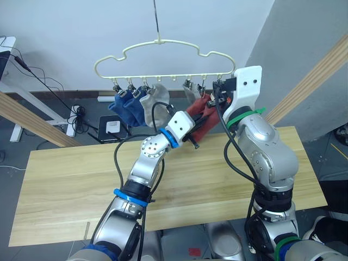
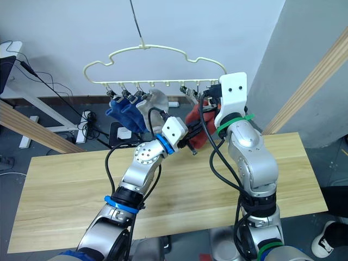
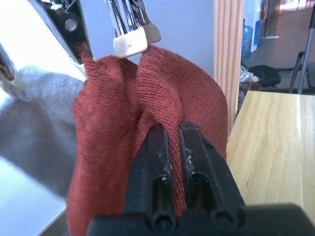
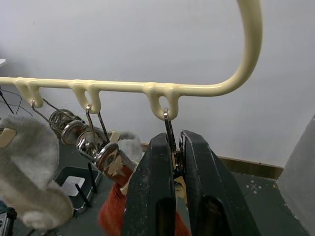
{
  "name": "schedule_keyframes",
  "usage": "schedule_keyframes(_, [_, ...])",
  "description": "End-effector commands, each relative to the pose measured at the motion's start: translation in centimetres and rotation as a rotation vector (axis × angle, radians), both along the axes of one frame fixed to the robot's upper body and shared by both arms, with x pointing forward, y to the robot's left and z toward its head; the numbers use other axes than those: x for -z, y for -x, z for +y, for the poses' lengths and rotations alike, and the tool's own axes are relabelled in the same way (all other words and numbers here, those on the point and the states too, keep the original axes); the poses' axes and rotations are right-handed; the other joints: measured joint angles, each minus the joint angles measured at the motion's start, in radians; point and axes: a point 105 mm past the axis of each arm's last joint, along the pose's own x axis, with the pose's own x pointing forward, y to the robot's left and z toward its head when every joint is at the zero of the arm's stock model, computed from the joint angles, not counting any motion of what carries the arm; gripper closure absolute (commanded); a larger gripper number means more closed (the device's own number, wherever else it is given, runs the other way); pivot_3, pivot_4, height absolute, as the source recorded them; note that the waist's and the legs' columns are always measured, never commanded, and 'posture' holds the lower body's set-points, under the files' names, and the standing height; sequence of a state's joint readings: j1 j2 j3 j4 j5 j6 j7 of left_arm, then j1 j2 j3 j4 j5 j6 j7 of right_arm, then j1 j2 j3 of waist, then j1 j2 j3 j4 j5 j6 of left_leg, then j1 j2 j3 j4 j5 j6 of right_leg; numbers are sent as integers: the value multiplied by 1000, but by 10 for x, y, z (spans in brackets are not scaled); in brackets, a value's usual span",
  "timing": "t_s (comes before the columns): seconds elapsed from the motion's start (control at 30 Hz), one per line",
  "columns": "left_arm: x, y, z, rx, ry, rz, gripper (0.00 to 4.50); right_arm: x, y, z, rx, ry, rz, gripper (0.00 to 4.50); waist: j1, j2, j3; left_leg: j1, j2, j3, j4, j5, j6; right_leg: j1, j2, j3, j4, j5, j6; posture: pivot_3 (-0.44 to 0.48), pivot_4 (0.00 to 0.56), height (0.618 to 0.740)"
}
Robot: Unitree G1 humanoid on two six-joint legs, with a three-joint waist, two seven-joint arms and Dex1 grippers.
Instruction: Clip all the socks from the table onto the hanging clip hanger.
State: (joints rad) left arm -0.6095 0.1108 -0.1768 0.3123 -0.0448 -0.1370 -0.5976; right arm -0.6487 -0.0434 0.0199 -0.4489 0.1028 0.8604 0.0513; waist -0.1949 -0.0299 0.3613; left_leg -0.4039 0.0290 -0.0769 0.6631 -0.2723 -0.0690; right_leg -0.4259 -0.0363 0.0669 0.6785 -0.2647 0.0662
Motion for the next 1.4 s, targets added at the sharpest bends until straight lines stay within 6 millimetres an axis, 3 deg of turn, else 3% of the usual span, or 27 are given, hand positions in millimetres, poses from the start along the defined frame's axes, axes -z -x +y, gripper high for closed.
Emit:
schedule_keyframes(0.03, [-18, 1, -4, 6, 50, -44, 4497, -11, 7, -2, -2, -13, -46, 4500, 0, 0, 0, 0, 0, 0, 0, 0, 0, 0, 0, 0, 0, 0, 0, -301, 343, 733])
schedule_keyframes(0.4, [-25, -2, -4, -11, 77, -55, 4497, -8, 6, -5, 15, -11, -30, 4500, 0, 0, 0, 0, 0, 0, 0, 0, 0, 0, 0, 0, 0, 0, 0, -302, 341, 733])
schedule_keyframes(0.8, [-27, -1, -3, 0, 89, -44, 4500, -13, 14, -13, 18, -21, -53, 176, -1, 0, 0, 0, 0, 0, 0, 0, 0, 0, 0, 0, 0, 0, 0, -305, 337, 733])
schedule_keyframes(0.83, [-25, 0, -1, 13, 87, -34, 4500, -14, 17, -14, 6, -14, -59, 47, -1, 0, 0, 0, 0, 0, 0, 0, 0, 0, 0, 0, 0, 0, 0, -309, 334, 733])
schedule_keyframes(1.03, [-9, 19, 24, 147, -16, 81, 2719, -9, 42, -22, -150, 101, -76, 0, -4, 0, 0, 0, 0, 0, -1, 0, 0, 0, 0, 0, -1, 0, 0, -320, 324, 733])
schedule_keyframes(1.2, [-15, 45, 58, 230, -96, 126, 1262, -6, 55, -25, -308, 233, -65, 0, -6, 0, 0, 1, 0, 0, 0, 0, 0, 0, 0, 1, 1, 0, 0, -305, 306, 733])
schedule_keyframes(1.33, [-29, 57, 97, 177, -144, 156, 88, -6, 64, -25, -451, 336, -48, 0, -4, 0, 0, 2, 0, 0, 0, 0, 0, 1, 0, 1, 1, 0, 0, -288, 291, 733])
schedule_keyframes(1.4, [-34, 60, 123, 105, -176, 180, 24, -8, 65, -28, -486, 377, -44, 0, -4, 0, 0, 2, 0, 0, 0, 0, 0, 1, 0, 0, 1, 0, 0, -265, 281, 733])
